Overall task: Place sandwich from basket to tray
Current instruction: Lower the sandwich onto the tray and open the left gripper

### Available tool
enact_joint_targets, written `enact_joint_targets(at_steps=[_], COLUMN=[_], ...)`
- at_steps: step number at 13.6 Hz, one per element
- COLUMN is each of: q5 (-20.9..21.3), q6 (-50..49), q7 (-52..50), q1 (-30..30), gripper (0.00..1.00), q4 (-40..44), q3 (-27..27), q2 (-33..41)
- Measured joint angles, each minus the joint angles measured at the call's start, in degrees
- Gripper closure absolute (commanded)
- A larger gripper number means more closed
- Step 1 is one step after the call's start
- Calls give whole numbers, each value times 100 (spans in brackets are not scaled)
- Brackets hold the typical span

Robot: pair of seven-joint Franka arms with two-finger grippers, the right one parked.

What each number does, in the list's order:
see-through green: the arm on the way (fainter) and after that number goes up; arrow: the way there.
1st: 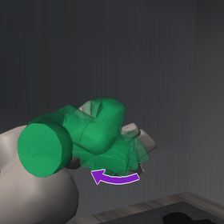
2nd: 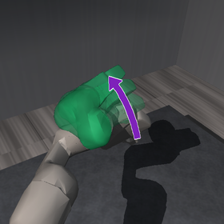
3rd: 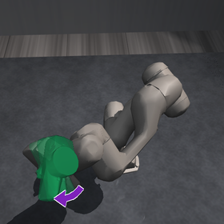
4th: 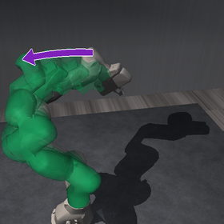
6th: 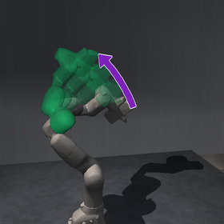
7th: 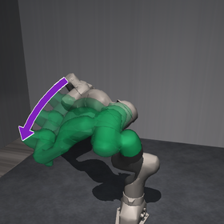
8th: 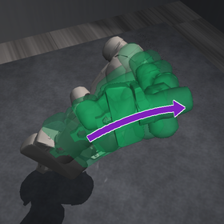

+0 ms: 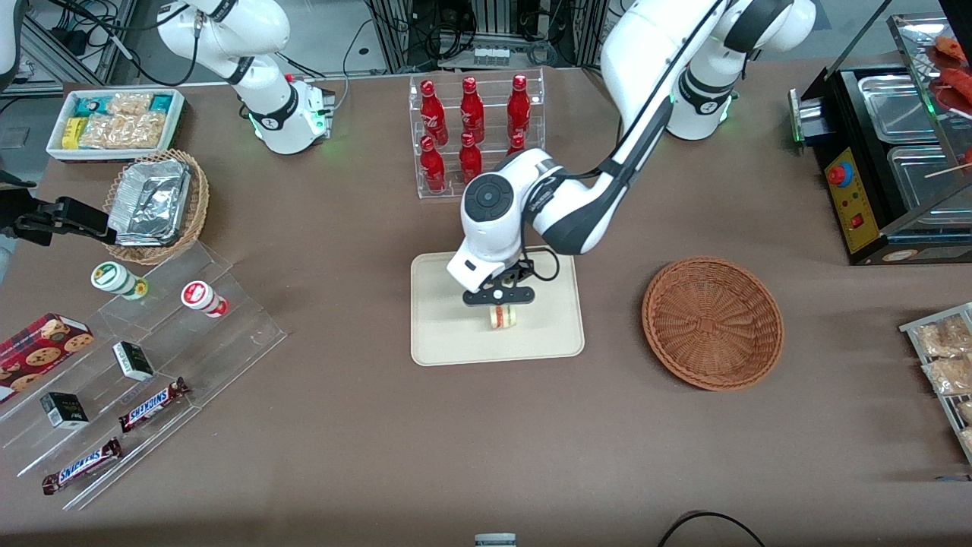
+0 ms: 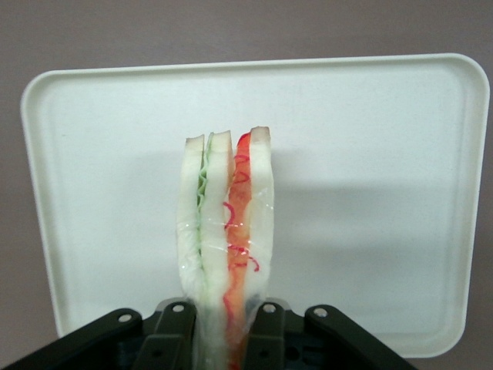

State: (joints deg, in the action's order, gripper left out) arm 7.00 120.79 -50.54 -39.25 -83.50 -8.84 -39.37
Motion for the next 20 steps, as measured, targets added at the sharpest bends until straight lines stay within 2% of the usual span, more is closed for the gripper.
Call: enact_joint_targets(at_steps=[6,7,8,9,15,20], q5=[232,235,235,236,237,235], q6=[414,461,477,484,381,-819], q7=[-13,-18,-22,-24,-47,-383], q1=[-141,-154,-164,-166,-160,48], gripper=[100,75,31,1,0,0], q4=[12,15,19,27,233,351], q3=[3,4,6,7,53,125], q2=[-428,-467,-494,-511,-395,631])
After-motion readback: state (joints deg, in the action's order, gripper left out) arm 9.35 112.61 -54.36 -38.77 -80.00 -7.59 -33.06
